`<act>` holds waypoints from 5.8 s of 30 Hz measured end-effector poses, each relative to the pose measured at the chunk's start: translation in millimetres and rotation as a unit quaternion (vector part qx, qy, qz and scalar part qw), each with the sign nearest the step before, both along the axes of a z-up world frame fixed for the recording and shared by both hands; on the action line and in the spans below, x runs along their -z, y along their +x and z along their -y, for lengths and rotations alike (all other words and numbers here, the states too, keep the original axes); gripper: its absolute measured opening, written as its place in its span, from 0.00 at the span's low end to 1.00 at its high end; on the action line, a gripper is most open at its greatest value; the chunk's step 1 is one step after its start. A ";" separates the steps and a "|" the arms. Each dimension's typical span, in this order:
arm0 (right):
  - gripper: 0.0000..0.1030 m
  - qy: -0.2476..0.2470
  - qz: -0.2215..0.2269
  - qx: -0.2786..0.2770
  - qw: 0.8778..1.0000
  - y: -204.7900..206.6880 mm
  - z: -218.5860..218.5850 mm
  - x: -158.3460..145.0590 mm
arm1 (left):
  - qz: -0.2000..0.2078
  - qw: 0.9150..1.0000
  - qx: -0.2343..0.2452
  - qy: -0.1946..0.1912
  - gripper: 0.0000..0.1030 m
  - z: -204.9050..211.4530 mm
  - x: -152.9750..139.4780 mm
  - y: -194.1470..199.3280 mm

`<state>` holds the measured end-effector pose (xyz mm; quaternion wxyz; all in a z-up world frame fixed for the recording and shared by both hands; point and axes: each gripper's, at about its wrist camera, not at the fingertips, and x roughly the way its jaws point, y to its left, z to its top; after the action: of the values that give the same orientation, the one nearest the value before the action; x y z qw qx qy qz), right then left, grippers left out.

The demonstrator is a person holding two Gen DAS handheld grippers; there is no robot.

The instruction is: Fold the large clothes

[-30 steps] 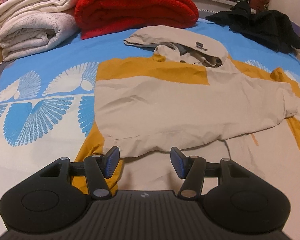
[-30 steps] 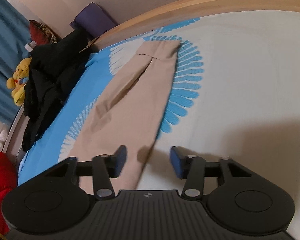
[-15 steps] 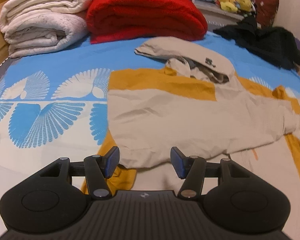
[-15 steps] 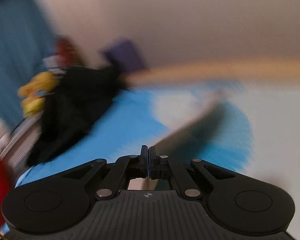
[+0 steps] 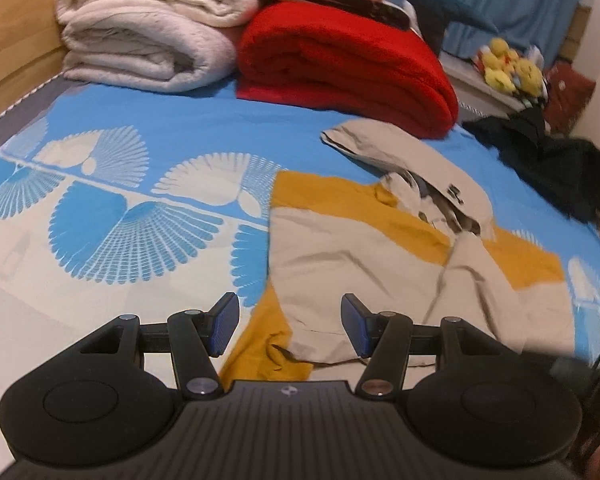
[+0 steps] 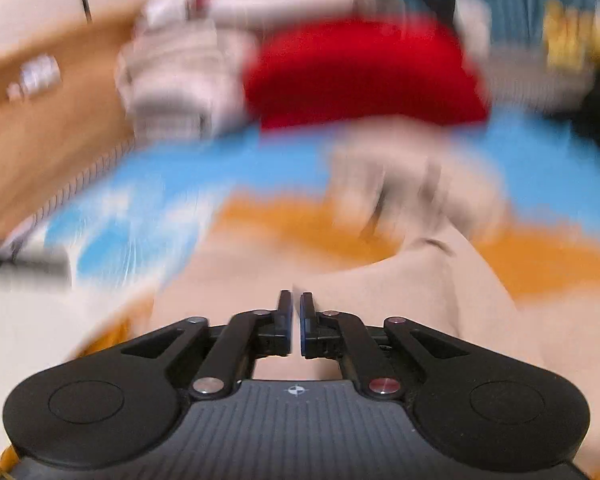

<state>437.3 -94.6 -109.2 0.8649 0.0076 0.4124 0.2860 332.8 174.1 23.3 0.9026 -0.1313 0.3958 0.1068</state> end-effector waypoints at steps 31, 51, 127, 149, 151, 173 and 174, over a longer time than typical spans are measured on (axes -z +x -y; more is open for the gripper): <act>0.00 0.155 0.085 0.204 0.963 -11.3 -14.1 -92.8 | 0.024 0.995 -0.055 -0.077 0.60 -72.9 -19.3 -27.7; 0.09 0.127 -0.082 0.434 0.888 -44.0 86.4 14.9 | 0.021 0.995 -0.052 -0.083 0.60 -73.6 -12.7 -24.4; 0.41 -0.116 0.071 0.219 0.966 12.0 4.5 -18.3 | 0.020 0.994 -0.062 -0.092 0.60 -86.9 -10.7 -22.9; 0.44 -0.070 0.081 0.281 0.954 -24.2 75.6 -67.5 | 0.023 0.997 -0.030 -0.061 0.60 -49.5 -24.8 -17.7; 0.46 -0.042 0.105 0.268 0.957 -42.1 76.1 -96.9 | 0.024 0.998 -0.022 -0.049 0.60 -40.1 -26.4 -17.2; 0.54 -0.003 0.125 0.214 0.969 -81.6 95.6 -121.7 | 0.088 0.992 0.053 0.070 0.56 74.3 7.4 4.7; 0.54 0.001 0.121 0.220 0.968 -78.6 100.3 -123.5 | 0.092 0.991 0.059 0.073 0.49 77.2 9.5 4.7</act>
<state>358.7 -194.9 14.3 0.9499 0.0645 0.2929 0.0877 337.5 96.9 13.8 0.9471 -0.0506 0.3093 0.0693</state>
